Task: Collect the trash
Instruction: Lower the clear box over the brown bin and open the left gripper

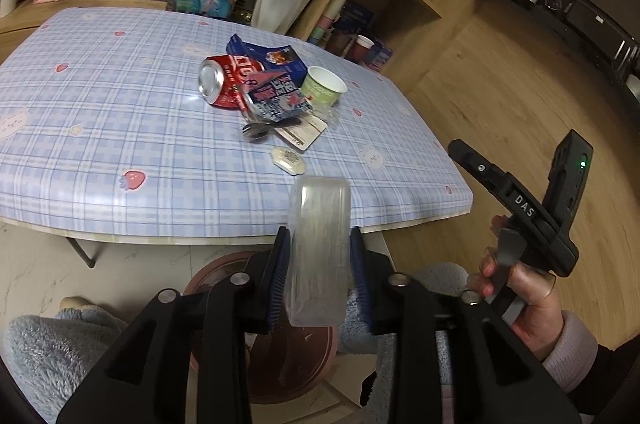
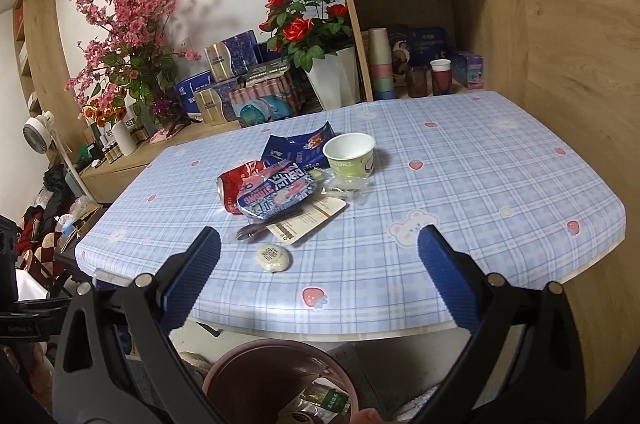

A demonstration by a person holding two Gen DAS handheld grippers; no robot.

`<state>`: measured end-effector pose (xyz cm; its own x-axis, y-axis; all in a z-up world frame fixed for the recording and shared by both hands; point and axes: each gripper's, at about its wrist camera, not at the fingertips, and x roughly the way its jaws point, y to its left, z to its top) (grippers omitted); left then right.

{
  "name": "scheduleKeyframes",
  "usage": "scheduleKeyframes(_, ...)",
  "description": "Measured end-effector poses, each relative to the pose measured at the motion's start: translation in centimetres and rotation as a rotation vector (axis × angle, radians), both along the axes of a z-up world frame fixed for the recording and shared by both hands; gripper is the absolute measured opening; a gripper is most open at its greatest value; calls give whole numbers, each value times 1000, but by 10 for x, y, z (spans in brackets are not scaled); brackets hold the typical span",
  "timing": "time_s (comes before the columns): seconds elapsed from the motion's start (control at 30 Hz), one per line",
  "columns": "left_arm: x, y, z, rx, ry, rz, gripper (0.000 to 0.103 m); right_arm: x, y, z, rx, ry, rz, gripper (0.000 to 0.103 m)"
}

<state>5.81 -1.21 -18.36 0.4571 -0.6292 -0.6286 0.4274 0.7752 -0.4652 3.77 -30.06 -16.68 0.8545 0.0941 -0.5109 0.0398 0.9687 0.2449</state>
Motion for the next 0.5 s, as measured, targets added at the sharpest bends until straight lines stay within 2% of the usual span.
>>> scheduleKeyframes(0.03,-1,1,2,-8,-10,6,62,0,0,0,-2,0,-1,97)
scheduleKeyframes(0.17,-2,7,8,-4,-55,55,77,-1,0,-2,-3,3,-5,97)
scheduleKeyframes(0.3,0,24,14,34,-120,182,92,-1,-1,-3,-3,6,-7,97)
scheduleKeyframes(0.37,2,33,16,45,-145,244,93,-1,-1,-4,-6,7,-7,97)
scheduleKeyframes(0.5,13,47,23,80,-189,297,94,2,-4,-6,14,10,9,97)
